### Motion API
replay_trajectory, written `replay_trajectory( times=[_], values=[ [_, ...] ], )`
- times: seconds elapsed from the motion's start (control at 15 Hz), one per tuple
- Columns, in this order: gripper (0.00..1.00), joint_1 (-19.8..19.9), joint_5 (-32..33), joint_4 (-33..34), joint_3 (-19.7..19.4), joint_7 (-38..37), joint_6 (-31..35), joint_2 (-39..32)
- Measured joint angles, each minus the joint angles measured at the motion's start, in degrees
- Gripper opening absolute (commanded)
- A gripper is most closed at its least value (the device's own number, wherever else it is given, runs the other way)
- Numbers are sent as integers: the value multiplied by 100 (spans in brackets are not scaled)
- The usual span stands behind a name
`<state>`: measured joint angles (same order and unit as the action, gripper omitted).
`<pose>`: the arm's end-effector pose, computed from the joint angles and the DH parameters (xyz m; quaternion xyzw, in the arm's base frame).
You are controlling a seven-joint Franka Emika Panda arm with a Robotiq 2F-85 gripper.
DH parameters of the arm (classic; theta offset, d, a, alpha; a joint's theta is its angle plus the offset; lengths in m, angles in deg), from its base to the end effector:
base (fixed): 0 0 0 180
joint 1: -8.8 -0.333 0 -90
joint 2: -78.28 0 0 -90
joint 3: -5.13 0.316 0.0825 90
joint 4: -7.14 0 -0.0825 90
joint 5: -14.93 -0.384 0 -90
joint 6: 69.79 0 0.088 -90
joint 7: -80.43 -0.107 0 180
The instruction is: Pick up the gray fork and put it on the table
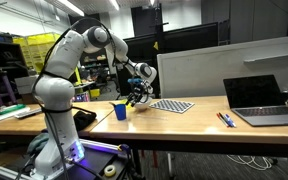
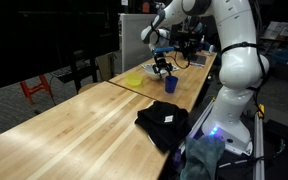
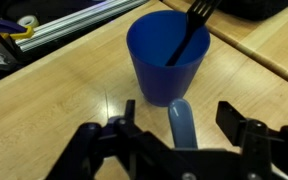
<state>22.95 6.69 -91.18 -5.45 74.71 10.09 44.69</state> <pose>0.5142 -0.2113 0.2244 -0.8620 0.2634 0.4240 0.0881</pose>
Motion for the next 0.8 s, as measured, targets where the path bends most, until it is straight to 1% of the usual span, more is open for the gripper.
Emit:
replay_trajectory(
  times=[0.07,0.2,0.4,0.47,0.53,0.6,0.8],
  values=[
    [44,0,0,-45,-1,-15,1,0],
    [27,0,0,-121,-4,-42,2,0],
    [6,-5,0,-184,-4,-68,2,0],
    [1,-8,0,-188,-4,-80,2,2],
    [2,-14,0,-188,-4,-88,2,8],
    [5,-27,4,-189,-4,-98,2,23],
    [5,-98,37,-196,-4,-132,2,142]
  ],
)
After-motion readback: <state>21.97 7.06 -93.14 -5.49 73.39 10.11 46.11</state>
